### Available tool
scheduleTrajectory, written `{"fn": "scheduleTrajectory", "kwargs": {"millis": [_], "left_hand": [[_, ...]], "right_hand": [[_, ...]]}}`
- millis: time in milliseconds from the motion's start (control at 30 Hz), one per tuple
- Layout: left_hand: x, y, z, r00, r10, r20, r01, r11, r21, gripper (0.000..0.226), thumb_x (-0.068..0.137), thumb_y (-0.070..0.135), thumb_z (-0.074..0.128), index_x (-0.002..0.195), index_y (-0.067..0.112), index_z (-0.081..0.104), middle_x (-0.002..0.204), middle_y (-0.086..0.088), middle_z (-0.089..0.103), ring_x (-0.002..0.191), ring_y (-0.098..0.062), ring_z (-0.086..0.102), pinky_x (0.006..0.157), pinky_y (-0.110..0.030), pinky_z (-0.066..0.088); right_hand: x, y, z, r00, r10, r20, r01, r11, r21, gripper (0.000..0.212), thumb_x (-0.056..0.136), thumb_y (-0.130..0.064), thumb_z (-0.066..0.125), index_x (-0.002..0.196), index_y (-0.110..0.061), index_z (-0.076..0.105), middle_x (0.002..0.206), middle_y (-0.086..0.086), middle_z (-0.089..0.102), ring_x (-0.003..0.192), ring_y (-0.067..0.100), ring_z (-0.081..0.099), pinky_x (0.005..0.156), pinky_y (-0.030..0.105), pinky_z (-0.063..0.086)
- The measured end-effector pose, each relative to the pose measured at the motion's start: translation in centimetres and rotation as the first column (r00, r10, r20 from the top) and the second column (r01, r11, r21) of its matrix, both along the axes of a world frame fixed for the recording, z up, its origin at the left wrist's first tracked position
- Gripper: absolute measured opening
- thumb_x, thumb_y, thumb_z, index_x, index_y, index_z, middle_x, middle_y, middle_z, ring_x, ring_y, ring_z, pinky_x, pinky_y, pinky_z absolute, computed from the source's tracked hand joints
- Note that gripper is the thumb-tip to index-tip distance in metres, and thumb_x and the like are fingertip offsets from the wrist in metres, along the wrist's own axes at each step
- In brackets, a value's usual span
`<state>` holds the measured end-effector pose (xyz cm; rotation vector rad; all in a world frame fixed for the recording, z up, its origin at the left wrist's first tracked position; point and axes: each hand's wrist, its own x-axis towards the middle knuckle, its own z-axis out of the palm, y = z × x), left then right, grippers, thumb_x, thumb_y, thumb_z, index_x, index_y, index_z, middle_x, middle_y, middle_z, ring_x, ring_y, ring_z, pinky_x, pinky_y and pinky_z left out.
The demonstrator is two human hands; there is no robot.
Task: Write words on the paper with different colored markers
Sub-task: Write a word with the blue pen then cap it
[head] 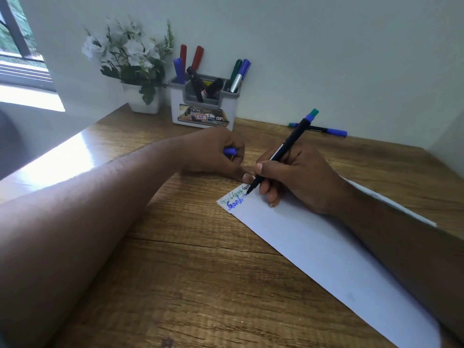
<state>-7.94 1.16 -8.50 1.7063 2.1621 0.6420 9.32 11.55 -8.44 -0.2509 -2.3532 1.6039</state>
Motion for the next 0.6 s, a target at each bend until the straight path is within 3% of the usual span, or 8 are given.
{"fn": "scheduleTrajectory", "kwargs": {"millis": [167,367,600], "left_hand": [[0.06,-0.02,0.05,1.0,0.008,0.017,-0.009,1.0,0.003,0.033,0.067,0.048,0.078,0.071,0.022,0.057,0.064,0.01,0.055,0.054,0.001,0.046,0.057,-0.022,0.037],[0.07,0.0,0.04,1.0,0.007,0.014,-0.006,1.0,-0.004,0.033,0.067,0.047,0.077,0.072,0.021,0.057,0.067,0.009,0.055,0.061,-0.006,0.048,0.06,-0.024,0.038],[0.06,0.06,0.06,1.0,0.008,-0.01,-0.008,1.0,-0.005,0.031,0.07,0.045,0.077,0.071,0.022,0.056,0.064,0.01,0.054,0.056,0.0,0.046,0.058,-0.023,0.037]], "right_hand": [[0.07,0.16,0.0,0.999,-0.032,-0.006,0.032,0.998,-0.052,0.033,0.09,-0.004,0.059,0.061,-0.014,0.071,0.054,0.011,0.064,0.039,0.018,0.057,0.042,0.026,0.05],[-0.03,0.19,-0.05,0.999,-0.035,-0.005,0.035,0.999,-0.041,0.03,0.09,-0.004,0.059,0.065,-0.013,0.07,0.057,0.014,0.065,0.041,0.018,0.058,0.042,0.026,0.05],[-0.06,0.15,0.02,1.0,-0.003,0.01,0.003,0.999,-0.033,0.035,0.09,-0.004,0.059,0.06,-0.017,0.073,0.056,0.011,0.066,0.041,0.017,0.058,0.042,0.025,0.051]]}}
